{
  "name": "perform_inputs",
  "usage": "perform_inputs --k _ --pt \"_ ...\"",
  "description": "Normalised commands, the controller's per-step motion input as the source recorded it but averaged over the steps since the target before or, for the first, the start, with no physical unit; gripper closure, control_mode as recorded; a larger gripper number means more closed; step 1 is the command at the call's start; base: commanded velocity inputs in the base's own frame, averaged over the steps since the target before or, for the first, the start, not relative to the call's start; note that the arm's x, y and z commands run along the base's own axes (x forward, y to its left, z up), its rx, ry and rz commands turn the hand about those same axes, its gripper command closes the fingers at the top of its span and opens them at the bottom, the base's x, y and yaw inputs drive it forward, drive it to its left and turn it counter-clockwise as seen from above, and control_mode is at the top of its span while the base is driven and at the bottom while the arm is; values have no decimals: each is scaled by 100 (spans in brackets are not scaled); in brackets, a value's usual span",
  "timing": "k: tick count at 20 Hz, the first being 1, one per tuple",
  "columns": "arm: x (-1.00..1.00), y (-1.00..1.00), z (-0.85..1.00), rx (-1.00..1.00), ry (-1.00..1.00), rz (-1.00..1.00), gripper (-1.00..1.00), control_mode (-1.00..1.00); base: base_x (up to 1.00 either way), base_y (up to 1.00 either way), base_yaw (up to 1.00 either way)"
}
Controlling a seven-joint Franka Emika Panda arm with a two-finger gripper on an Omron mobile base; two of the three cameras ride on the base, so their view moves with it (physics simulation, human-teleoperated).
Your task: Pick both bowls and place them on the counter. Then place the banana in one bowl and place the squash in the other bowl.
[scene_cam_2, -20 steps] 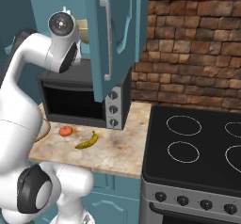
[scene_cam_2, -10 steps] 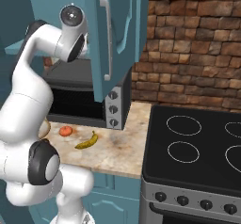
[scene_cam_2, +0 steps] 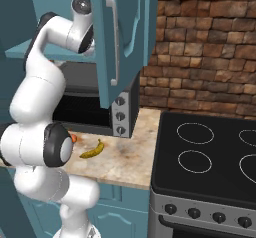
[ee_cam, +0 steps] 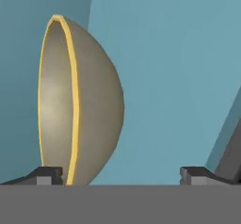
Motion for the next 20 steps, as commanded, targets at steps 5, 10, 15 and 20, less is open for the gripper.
perform_inputs --k 5,10,15,20 --pt "44 0 -1 1 4 0 -100 -100 0 0 0" --pt "46 0 -7 0 7 0 -100 -100 0 0 0" --pt "36 3 -13 4 8 0 -100 -100 0 0 0" --pt "9 8 -9 4 11 0 100 -100 0 0 0"
